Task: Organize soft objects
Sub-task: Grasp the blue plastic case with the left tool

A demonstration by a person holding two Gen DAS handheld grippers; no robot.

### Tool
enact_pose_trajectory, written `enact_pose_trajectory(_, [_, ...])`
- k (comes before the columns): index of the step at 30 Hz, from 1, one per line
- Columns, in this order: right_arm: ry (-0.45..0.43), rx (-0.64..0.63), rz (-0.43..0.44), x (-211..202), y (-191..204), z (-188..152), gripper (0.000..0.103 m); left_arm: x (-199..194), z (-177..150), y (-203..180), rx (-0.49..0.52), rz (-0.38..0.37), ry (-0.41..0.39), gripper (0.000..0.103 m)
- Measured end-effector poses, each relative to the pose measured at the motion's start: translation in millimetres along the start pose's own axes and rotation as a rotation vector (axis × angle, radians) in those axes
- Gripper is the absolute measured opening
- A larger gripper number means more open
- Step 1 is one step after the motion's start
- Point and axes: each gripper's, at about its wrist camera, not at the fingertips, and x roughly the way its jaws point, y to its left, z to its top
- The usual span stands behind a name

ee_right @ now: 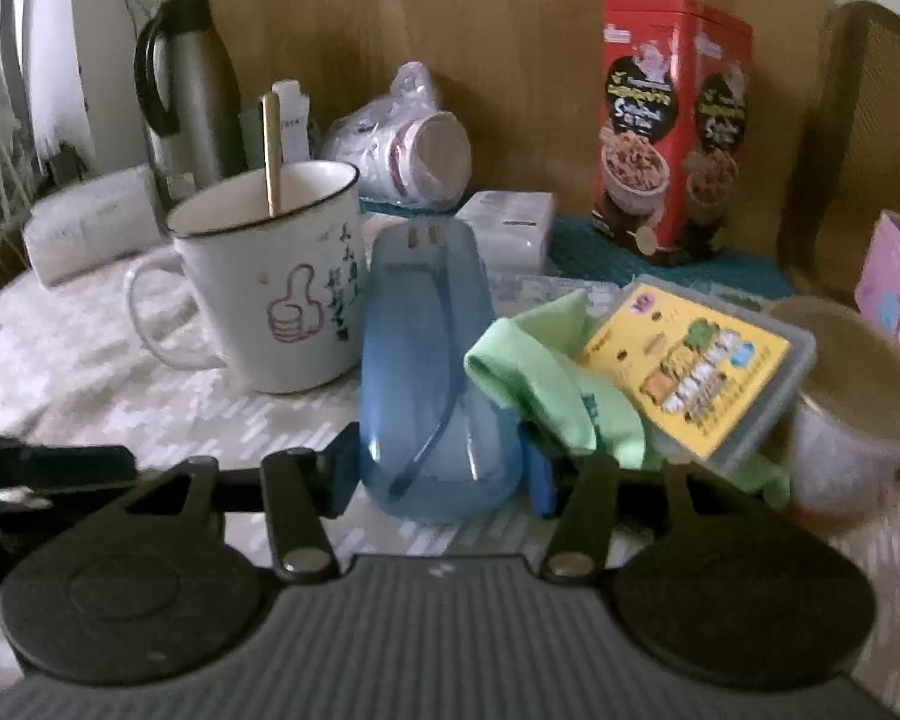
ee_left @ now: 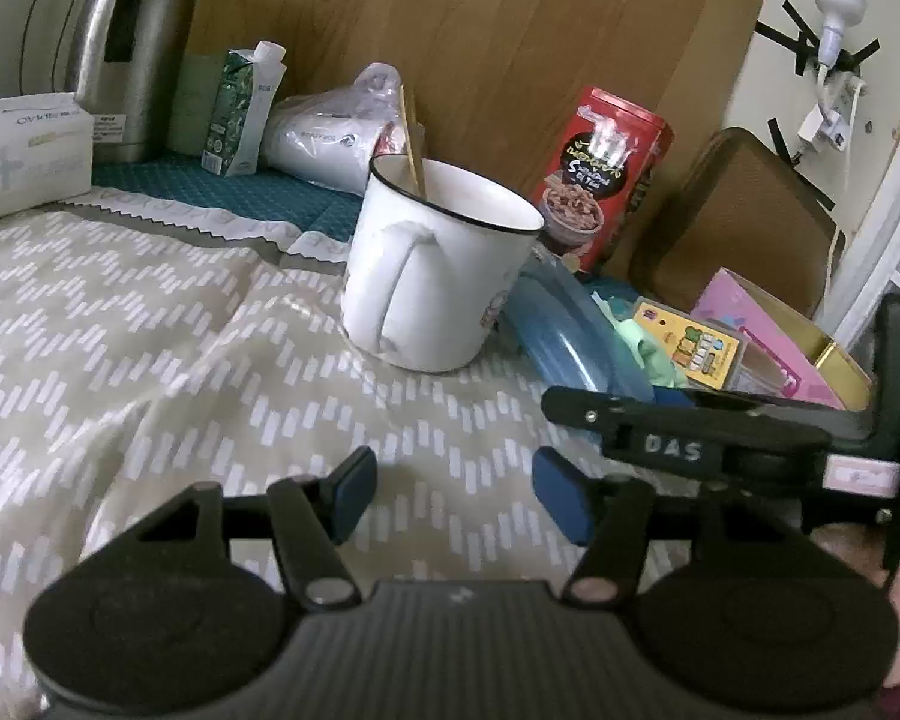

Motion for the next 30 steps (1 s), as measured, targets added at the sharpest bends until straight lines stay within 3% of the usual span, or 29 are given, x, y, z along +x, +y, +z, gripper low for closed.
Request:
enact_pose_trajectory(5, [0.021,0.004,0.012,-33,3,-19,0.056,-6,-4,-6,0.015,-0.006,0.008,0.063])
enact_pose_trajectory(10, [0.031,-0.102,0.086,-67,34,-50,0.056,-17,-7,-10,0.010,-0.038,0.014,0.078])
enact_pose_trajectory(16, [0.031,-0.206,0.204,-51,94,-49,0.056,-39,-10,1,-0.016,-0.026,0.002,0.081])
enact_pose_trajectory(22, [0.007,-0.251,0.167,-5,135,-21,0.058,-51,-3,31,-0.048,0.112,-0.018,0.082])
enact_pose_trajectory(24, [0.004,-0.241,0.139,3,139,-15,0.064,-47,5,46,-0.069,0.151,-0.019,0.082])
enact_pose_trajectory(27, [-0.006,-0.243,0.128,-4,139,-19,0.075,-37,18,62,-0.110,0.132,-0.013,0.079])
enact_pose_trajectory(30, [-0.028,-0.251,0.128,-16,136,-28,0.077,-27,32,71,-0.123,0.109,-0.011,0.075])
